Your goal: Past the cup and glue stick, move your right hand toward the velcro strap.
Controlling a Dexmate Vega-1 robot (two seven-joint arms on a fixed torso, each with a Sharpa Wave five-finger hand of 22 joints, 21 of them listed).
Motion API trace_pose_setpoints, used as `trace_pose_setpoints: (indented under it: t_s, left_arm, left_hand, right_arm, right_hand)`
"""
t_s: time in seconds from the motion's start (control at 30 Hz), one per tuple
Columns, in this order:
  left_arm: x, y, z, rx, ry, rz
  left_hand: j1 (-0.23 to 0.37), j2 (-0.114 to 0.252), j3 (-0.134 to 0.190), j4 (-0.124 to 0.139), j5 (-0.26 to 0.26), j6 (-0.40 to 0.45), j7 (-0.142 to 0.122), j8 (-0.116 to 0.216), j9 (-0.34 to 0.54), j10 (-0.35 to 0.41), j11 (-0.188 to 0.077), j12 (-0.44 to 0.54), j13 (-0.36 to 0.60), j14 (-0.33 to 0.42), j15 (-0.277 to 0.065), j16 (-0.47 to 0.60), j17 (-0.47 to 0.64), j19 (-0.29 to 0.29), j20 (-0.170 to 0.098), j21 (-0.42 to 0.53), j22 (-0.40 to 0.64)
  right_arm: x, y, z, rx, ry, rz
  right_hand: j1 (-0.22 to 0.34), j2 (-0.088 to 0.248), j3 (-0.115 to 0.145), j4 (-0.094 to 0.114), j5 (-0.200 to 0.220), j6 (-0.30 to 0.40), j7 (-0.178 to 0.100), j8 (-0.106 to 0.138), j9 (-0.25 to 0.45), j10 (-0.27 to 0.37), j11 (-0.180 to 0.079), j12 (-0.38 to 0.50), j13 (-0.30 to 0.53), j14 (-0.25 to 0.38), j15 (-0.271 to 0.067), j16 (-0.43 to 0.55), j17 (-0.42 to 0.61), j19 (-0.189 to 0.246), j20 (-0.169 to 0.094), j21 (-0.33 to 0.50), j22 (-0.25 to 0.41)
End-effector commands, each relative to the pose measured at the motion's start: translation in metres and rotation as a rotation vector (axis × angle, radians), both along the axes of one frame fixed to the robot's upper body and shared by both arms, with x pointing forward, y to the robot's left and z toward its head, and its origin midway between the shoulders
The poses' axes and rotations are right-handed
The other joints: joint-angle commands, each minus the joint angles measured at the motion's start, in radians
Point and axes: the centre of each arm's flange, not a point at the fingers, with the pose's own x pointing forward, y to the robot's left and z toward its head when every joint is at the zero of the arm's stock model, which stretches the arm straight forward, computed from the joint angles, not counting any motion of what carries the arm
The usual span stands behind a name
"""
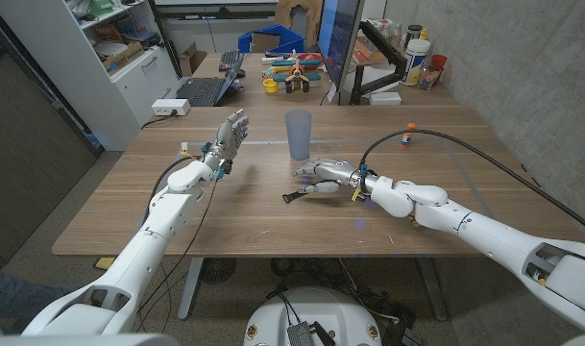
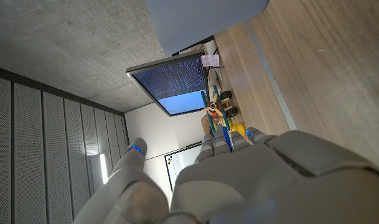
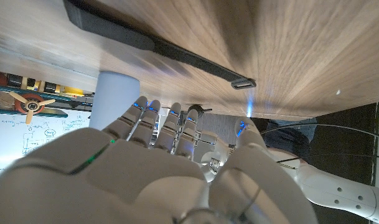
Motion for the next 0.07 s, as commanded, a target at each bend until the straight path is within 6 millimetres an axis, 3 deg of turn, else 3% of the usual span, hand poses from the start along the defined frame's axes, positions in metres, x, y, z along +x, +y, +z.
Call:
trace_pose_setpoints:
  t_s: [0.03,0.07]
  left_arm:
    - [0.0030,-0.0006,-0.0008,-0.009,-0.008,-0.006]
    - [0.0035,-0.0006,-0.0011,-0.010,-0.010,-0.007]
  left_hand:
    - [0.008,0.000,-0.003,-0.002,0.004,0.005,-0.002,0.005,0.005,-0.004,-0.001,0.001,0.002,-0.023,0.001,0.000,0.004,-0.064,0.008,-0.001,0.006]
    - [0.008,0.000,-0.003,-0.002,0.004,0.005,-0.002,0.005,0.005,-0.005,-0.002,0.001,0.002,-0.023,0.001,0.000,0.004,-0.065,0.008,-0.001,0.006]
  right_arm:
    - [0.0001,-0.0004,0.0012,-0.007,-0.004,-0.005]
    - [0.0001,-0.0004,0.0017,-0.011,-0.006,-0.006]
  right_hand:
    - [0.003,0.010,0.005,0.001,0.004,0.013,0.001,0.004,0.004,0.001,0.002,-0.005,0.005,-0.001,-0.051,-0.001,0.006,0.008,-0.043,-0.005,0.004]
    - [0.003,0.010,0.005,0.001,0.004,0.013,0.001,0.004,0.004,0.001,0.003,-0.005,0.005,0.000,-0.052,-0.001,0.006,0.008,-0.043,-0.005,0.004]
